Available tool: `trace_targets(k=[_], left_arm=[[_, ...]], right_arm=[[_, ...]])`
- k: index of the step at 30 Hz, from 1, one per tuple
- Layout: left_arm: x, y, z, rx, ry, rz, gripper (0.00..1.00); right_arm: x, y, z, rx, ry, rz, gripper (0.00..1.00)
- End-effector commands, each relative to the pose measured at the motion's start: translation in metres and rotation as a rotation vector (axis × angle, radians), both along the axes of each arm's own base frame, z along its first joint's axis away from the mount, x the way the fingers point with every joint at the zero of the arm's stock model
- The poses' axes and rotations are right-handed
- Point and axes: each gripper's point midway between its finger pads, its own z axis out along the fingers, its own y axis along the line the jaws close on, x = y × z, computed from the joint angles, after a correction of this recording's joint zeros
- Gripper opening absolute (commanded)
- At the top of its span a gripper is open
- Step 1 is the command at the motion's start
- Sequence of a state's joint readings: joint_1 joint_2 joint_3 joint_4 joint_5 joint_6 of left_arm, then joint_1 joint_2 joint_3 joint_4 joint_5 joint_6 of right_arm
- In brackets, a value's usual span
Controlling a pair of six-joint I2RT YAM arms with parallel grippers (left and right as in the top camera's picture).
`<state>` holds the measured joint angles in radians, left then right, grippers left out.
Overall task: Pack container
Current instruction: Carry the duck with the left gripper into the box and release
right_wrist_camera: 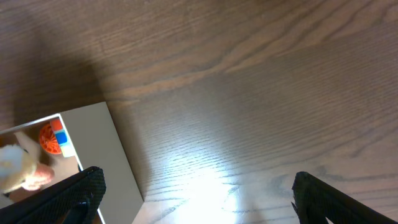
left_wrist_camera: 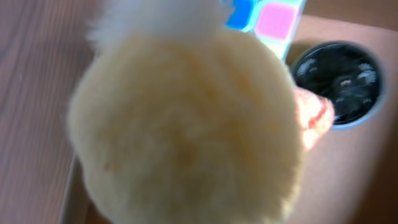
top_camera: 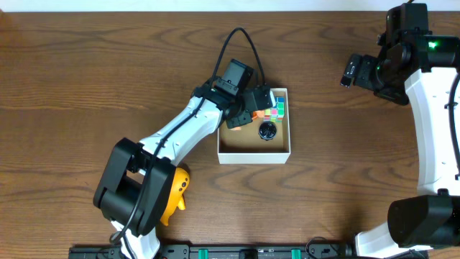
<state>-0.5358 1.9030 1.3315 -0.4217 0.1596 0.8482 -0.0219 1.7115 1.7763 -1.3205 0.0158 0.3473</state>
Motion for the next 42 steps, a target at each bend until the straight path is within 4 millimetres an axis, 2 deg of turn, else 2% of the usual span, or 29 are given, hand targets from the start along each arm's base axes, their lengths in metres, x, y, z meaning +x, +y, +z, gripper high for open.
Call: trace_targets(k=[1, 4, 5, 6, 7, 12, 16, 20, 23, 27, 29, 31, 34, 37, 39, 40, 42], left_arm=[[0.003, 0.01, -0.007, 0.008, 0.012, 0.011, 0.32], [0.005, 0.012, -0.007, 0.008, 0.012, 0.017, 0.46], [0.005, 0.012, -0.007, 0.008, 0.012, 0.017, 0.74], [0.005, 0.012, -0.007, 0.008, 0.012, 0.017, 0.94], [0.005, 0.012, -0.007, 0.008, 0.012, 0.017, 1.0], [0.005, 0.011, -0.004, 0.005, 0.008, 0.016, 0.98], [0.006, 0.011, 0.01, -0.011, -0.02, 0.017, 0.98], [0.005, 0.011, 0.041, -0.053, -0.064, 0.042, 0.98], [0.0, 0.014, 0.072, -0.104, -0.089, 0.093, 0.98], [-0.018, 0.028, 0.123, -0.183, -0.11, 0.186, 0.98], [-0.024, 0.05, 0.142, -0.18, -0.133, 0.28, 0.98], [-0.028, 0.08, 0.154, -0.146, -0.154, 0.414, 0.98], [-0.04, 0.13, 0.161, -0.089, -0.149, 0.614, 0.98], [-0.058, 0.174, 0.159, -0.083, -0.079, 0.835, 0.98], [-0.071, 0.201, 0.153, -0.134, 0.007, 1.059, 0.98], [-0.079, 0.21, 0.147, -0.155, 0.07, 1.149, 0.98], [-0.097, 0.214, 0.133, -0.167, 0.215, 1.191, 0.98]], right_arm=[[-0.002, 0.0, -0.003, -0.014, 0.012, 0.015, 0.99], [-0.002, 0.0, -0.003, -0.014, 0.012, 0.015, 0.99], [-0.002, 0.0, -0.003, -0.014, 0.011, 0.015, 0.99], [-0.002, 0.0, -0.003, -0.014, 0.011, 0.015, 0.99], [-0.002, 0.0, -0.003, -0.014, 0.011, 0.015, 0.99], [-0.002, 0.0, -0.003, -0.014, 0.012, 0.014, 0.99], [-0.002, -0.001, -0.003, -0.014, 0.011, 0.014, 0.99], [-0.002, -0.001, -0.003, -0.018, 0.011, 0.013, 0.99], [-0.001, -0.004, -0.002, -0.03, 0.008, 0.009, 0.99], [-0.001, -0.006, -0.002, -0.043, 0.009, 0.005, 0.99], [-0.001, -0.006, -0.002, -0.043, 0.009, 0.006, 0.99], [-0.001, -0.006, -0.002, -0.043, 0.008, 0.006, 0.99], [-0.001, -0.006, -0.002, -0.043, 0.009, 0.006, 0.99], [-0.001, -0.006, -0.002, -0.047, 0.01, 0.017, 0.99], [-0.001, -0.006, -0.002, -0.048, 0.01, 0.019, 0.99], [-0.001, -0.006, -0.002, -0.048, 0.01, 0.02, 0.99], [-0.001, -0.006, -0.002, -0.047, 0.009, 0.02, 0.99]])
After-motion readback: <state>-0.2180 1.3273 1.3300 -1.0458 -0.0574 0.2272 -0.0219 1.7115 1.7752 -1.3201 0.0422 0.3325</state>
